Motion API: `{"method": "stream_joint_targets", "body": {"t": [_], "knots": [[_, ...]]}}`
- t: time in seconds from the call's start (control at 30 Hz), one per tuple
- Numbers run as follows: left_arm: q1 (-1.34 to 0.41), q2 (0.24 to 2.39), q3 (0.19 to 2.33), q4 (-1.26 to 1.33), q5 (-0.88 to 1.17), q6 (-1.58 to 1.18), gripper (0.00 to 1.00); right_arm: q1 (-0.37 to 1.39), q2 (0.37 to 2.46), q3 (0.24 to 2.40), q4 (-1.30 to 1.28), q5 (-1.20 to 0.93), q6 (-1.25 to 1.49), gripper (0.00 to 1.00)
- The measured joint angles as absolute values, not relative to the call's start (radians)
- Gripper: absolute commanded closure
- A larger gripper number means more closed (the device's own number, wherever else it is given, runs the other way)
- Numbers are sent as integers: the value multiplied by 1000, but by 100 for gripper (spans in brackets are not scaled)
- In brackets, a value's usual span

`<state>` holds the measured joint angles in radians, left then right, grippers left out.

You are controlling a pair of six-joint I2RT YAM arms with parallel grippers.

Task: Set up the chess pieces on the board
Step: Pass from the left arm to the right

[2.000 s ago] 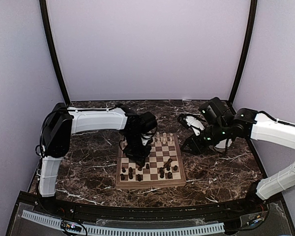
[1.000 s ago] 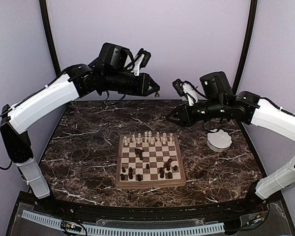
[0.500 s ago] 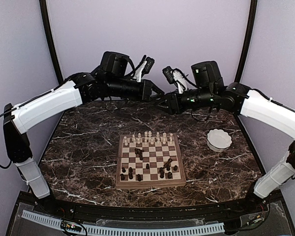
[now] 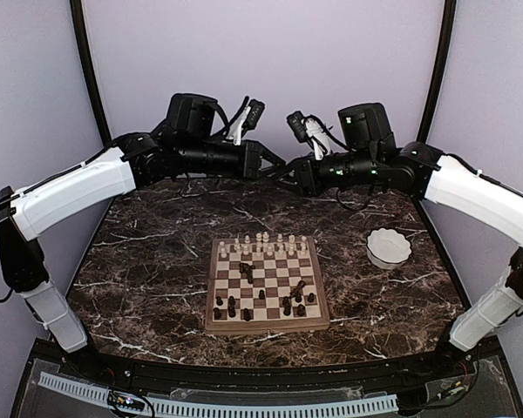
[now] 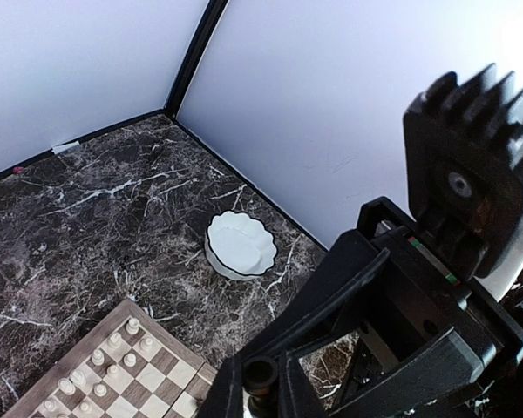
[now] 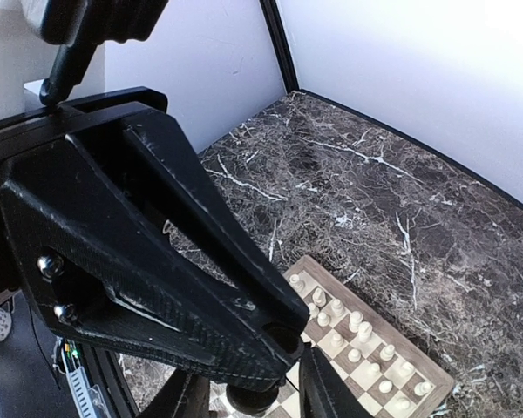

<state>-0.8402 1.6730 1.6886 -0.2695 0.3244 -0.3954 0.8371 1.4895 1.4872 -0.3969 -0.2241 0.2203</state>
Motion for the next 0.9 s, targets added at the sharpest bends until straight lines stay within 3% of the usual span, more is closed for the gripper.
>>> {"method": "stream_joint_targets", "body": {"t": [0.17, 0.33, 0.47, 0.63, 0.9], "knots": [[-840, 1652, 1657, -251, 320, -403, 96, 837, 1489, 1488, -398, -224, 223, 81], [-840, 1648, 1647, -241, 315, -406, 74, 838, 1489, 1488, -400, -224, 223, 87], [-837, 1647, 1662, -294, 293, -411, 64, 846, 1490, 1489, -418, -223, 206, 88], [-786, 1646, 1753, -473, 326, -478, 64, 880, 1506, 1510, -481, -196, 146, 89], [-665, 1617, 1661, -524, 632, -637, 68, 950, 1560, 1577, -592, -157, 44, 88]]}}
